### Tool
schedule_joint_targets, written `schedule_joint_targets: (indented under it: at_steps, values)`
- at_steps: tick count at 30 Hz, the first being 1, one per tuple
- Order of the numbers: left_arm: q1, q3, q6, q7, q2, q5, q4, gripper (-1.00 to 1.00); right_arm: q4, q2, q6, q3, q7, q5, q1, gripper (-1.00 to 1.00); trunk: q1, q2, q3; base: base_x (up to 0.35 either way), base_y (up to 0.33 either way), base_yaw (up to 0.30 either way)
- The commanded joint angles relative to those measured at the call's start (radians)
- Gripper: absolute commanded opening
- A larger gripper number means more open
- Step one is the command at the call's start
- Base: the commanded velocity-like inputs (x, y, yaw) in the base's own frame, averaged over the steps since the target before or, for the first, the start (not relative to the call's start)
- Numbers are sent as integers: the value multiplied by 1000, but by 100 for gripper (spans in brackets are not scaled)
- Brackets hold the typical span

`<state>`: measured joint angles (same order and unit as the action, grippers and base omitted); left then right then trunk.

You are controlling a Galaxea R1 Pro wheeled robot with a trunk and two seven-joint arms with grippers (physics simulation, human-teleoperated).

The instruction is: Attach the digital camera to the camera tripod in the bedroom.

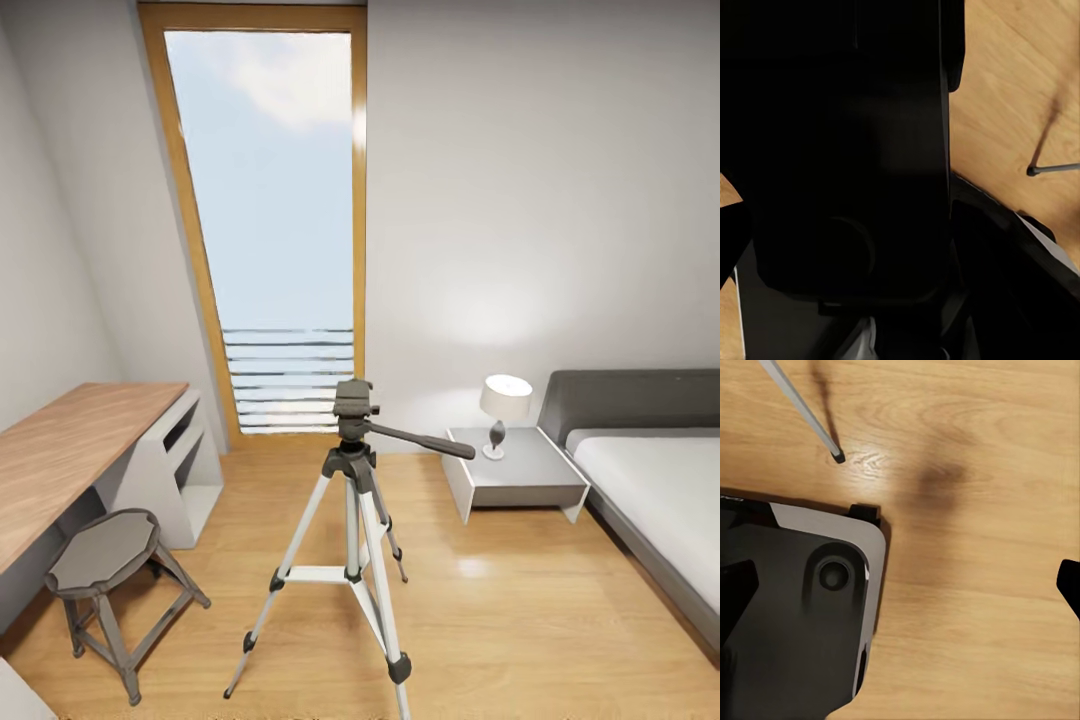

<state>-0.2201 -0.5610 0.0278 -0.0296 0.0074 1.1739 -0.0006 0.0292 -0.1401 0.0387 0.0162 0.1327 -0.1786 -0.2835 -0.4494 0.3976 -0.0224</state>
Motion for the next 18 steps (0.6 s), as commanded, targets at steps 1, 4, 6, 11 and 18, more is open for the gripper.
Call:
schedule_joint_targets:
  at_steps: [1, 4, 6, 11, 18]
  values:
    - [-1, -8, 3, -4, 0, 9, 0, -100, 3, -1, 4, 2, 2, -7, -2, 100, -1, 2, -4, 0, 0, 0]
    - [-1, -8, 3, -4, 0, 9, 0, -100, 3, -1, 4, 2, 2, -7, -2, 100, -1, 2, -9, 0, 0, 0]
    - [-1, -8, 3, -4, 0, 9, 0, -100, 3, -1, 4, 2, 2, -7, -2, 100, -1, 2, -12, 0, 0, 0]
    - [-1, -8, 3, -4, 0, 9, -1, -100, 3, -1, 4, 2, 2, -7, -2, 100, -1, 2, -20, 0, 0, 0]
    - [-1, -8, 3, -4, 0, 9, -1, -100, 3, -1, 4, 2, 2, -7, -2, 100, -1, 2, -31, 0, 0, 0]
